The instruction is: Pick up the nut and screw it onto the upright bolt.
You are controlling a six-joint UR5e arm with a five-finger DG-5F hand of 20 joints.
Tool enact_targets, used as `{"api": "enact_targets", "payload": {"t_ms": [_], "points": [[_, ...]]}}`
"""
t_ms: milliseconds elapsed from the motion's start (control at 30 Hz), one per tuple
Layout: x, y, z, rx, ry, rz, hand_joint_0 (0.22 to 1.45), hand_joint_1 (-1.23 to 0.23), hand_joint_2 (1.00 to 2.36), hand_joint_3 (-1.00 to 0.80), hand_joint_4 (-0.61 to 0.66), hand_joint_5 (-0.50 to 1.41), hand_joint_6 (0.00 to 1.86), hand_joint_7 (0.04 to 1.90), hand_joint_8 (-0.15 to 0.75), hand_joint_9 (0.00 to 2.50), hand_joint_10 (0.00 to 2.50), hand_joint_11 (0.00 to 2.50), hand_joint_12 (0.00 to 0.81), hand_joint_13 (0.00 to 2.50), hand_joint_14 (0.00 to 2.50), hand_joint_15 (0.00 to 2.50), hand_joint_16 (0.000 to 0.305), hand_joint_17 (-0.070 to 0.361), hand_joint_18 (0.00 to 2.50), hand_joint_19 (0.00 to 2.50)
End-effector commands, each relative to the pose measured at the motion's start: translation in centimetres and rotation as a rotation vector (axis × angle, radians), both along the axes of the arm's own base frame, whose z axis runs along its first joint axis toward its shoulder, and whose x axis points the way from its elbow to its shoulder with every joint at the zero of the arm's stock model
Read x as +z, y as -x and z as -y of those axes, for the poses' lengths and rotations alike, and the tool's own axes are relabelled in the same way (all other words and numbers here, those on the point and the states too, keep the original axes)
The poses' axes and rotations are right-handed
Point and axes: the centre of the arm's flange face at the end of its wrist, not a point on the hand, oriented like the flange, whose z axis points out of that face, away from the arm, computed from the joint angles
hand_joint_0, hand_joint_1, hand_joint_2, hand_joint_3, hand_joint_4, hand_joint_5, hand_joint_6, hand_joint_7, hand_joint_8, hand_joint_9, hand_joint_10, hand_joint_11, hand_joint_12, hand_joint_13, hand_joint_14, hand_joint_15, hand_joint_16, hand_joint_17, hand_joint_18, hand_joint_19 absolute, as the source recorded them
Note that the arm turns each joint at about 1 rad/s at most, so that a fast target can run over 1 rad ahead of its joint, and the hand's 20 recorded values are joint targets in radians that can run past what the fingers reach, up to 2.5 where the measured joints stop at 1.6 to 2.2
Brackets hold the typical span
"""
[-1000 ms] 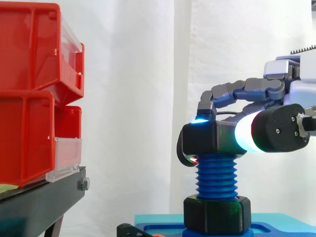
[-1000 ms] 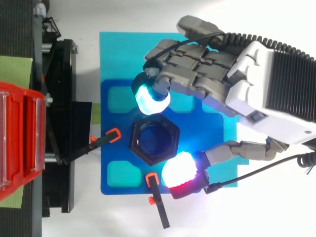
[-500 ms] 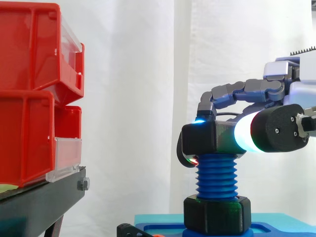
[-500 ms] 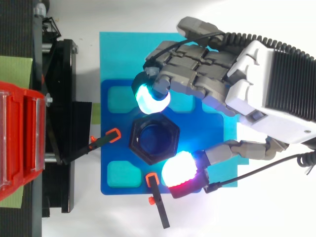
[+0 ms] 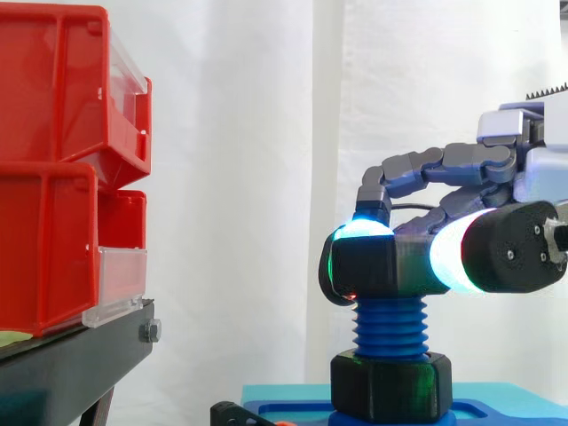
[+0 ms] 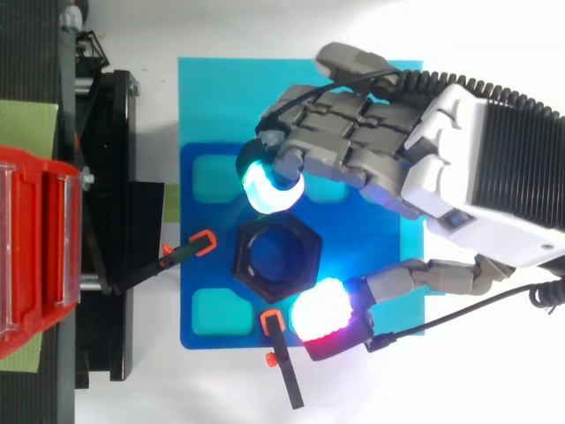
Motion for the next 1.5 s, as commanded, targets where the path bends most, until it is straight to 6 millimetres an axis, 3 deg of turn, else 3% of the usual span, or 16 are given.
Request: {"api": "enact_targets", "payload": {"t_ms": [0, 1467], "points": [[-0.01, 0.0, -0.08, 0.001, 0.0, -0.001, 0.54, -0.67, 1.0, -0.5, 0.26, -0.12, 0.5, 1.34, 0.328, 0.72, 0.0, 0.02, 0.34, 0.53, 0.0, 0.0, 0.038, 0.085, 0.31, 0.0], [-0.25, 0.16, 0.65, -0.003, 0.003, -0.017, 0.54, -0.67, 1.0, -0.5, 0.25, -0.12, 0.5, 1.34, 0.325, 0.72, 0.0, 0.01, 0.339, 0.53, 0.0, 0.0, 0.038, 0.085, 0.3, 0.0]]}}
